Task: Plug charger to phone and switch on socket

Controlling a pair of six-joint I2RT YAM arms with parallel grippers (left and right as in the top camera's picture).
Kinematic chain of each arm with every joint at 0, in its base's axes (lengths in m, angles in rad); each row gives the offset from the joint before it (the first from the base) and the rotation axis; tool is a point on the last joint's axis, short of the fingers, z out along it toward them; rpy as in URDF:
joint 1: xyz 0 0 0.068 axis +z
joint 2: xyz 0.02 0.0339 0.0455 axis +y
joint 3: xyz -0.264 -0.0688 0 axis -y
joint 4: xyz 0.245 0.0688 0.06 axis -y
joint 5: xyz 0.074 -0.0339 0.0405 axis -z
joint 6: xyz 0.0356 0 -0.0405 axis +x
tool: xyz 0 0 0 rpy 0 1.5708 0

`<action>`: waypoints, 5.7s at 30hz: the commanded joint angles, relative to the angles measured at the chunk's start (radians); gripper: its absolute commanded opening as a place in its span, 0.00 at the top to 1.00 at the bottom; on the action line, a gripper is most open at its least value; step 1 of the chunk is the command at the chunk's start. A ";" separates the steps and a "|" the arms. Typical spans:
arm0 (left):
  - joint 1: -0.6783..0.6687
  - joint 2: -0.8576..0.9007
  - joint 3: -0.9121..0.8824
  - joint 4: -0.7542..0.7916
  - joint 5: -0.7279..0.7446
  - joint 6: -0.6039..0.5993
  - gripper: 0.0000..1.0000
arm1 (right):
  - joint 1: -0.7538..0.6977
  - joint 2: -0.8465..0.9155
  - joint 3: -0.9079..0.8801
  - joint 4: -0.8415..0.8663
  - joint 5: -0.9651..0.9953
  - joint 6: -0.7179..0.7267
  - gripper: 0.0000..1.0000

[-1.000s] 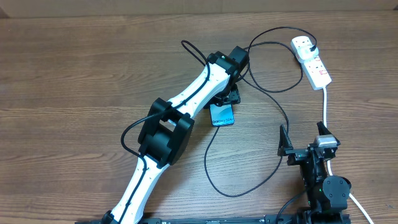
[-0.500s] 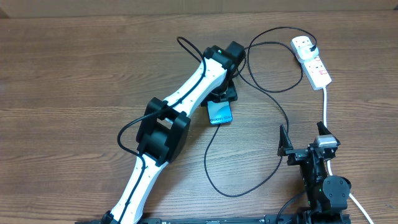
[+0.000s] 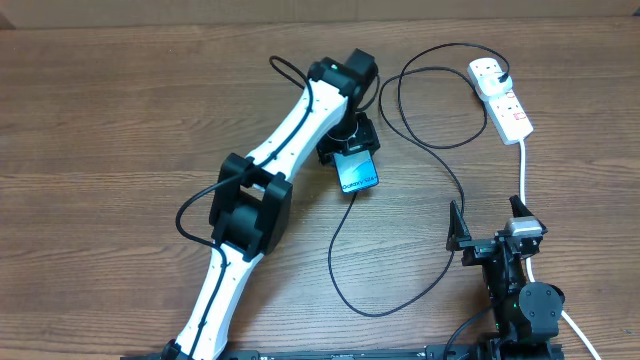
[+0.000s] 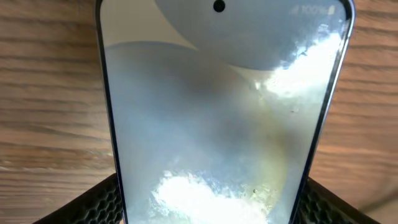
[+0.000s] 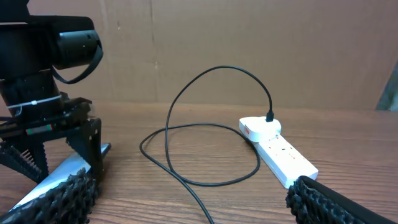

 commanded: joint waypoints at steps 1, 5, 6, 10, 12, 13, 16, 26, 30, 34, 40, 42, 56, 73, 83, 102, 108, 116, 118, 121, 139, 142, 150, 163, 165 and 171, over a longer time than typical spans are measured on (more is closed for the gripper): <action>0.036 -0.002 0.035 0.002 0.205 0.021 0.28 | 0.002 -0.008 -0.011 0.008 0.000 -0.002 0.00; 0.074 -0.002 0.035 0.011 0.359 0.031 0.28 | 0.002 -0.008 -0.011 0.008 0.000 -0.002 0.00; 0.085 -0.002 0.035 0.016 0.399 0.040 0.28 | 0.002 -0.008 -0.011 0.008 0.000 -0.002 0.00; 0.128 -0.002 0.035 0.024 0.532 0.074 0.28 | 0.002 -0.008 -0.011 0.008 0.000 -0.002 0.00; 0.147 -0.002 0.035 0.025 0.594 0.085 0.28 | 0.002 -0.008 -0.011 0.008 0.000 -0.002 0.00; 0.158 -0.002 0.035 0.029 0.628 0.093 0.28 | 0.002 -0.008 -0.011 0.008 0.000 -0.002 0.00; 0.183 -0.002 0.035 0.040 0.725 0.097 0.28 | 0.002 -0.008 -0.011 0.008 0.000 -0.002 0.00; 0.255 -0.002 0.035 0.127 1.057 0.098 0.28 | 0.002 -0.008 -0.011 0.008 0.000 -0.002 0.00; 0.279 -0.002 0.035 0.143 1.100 0.078 0.28 | 0.002 -0.008 -0.011 0.008 0.000 -0.002 0.00; 0.302 -0.002 0.035 0.143 1.122 0.027 0.28 | 0.002 -0.008 -0.011 0.008 0.000 -0.002 0.00; 0.338 -0.002 0.035 0.142 1.144 -0.045 0.28 | 0.002 -0.008 -0.011 0.008 0.000 -0.002 0.00; 0.349 -0.002 0.035 0.142 1.153 -0.086 0.28 | 0.002 -0.008 -0.011 0.008 0.000 -0.002 0.00; 0.410 -0.002 0.035 0.142 1.279 -0.216 0.28 | 0.002 -0.008 -0.011 0.014 -0.006 -0.001 0.00; 0.413 -0.002 0.035 0.142 1.283 -0.216 0.28 | 0.001 0.001 0.129 0.621 -0.490 0.447 0.00; 0.413 -0.002 0.035 0.142 1.275 -0.217 0.29 | 0.001 0.647 1.077 -0.517 -0.472 0.103 0.00; 0.397 -0.002 0.035 0.123 1.161 -0.224 0.30 | 0.486 1.497 1.593 -0.929 0.019 0.540 0.15; 0.374 -0.002 0.035 0.105 1.112 -0.224 0.30 | 0.534 1.629 1.702 -0.979 0.154 0.603 0.14; 0.340 -0.002 0.035 0.105 1.093 -0.224 0.30 | 0.534 1.656 1.724 -0.860 0.158 0.678 0.23; 0.332 -0.002 0.035 0.105 1.094 -0.224 0.30 | 0.534 1.666 1.723 -0.855 0.161 0.678 0.23; 0.324 -0.002 0.035 0.105 1.093 -0.224 0.30 | 0.535 1.707 1.719 -0.873 0.161 0.684 0.23; 0.322 -0.002 0.035 0.105 1.093 -0.232 0.30 | 0.535 1.798 1.710 -0.810 0.240 0.674 0.53; 0.322 -0.002 0.035 0.105 1.093 -0.247 0.30 | 0.535 1.798 1.710 -0.794 0.240 0.673 0.55; 0.322 -0.002 0.035 0.105 1.094 -0.304 0.30 | 0.536 1.798 1.709 -0.782 0.256 0.673 0.59; 0.322 -0.002 0.035 0.105 1.082 -0.307 0.29 | 0.539 1.798 1.709 -0.779 0.303 0.673 0.67; 0.321 -0.002 0.035 0.105 1.081 -0.307 0.30 | 0.546 1.798 1.709 -0.779 0.303 0.673 0.67; 0.318 -0.002 0.035 0.106 1.049 -0.318 0.29 | 0.565 1.798 1.709 -0.774 0.303 0.673 0.74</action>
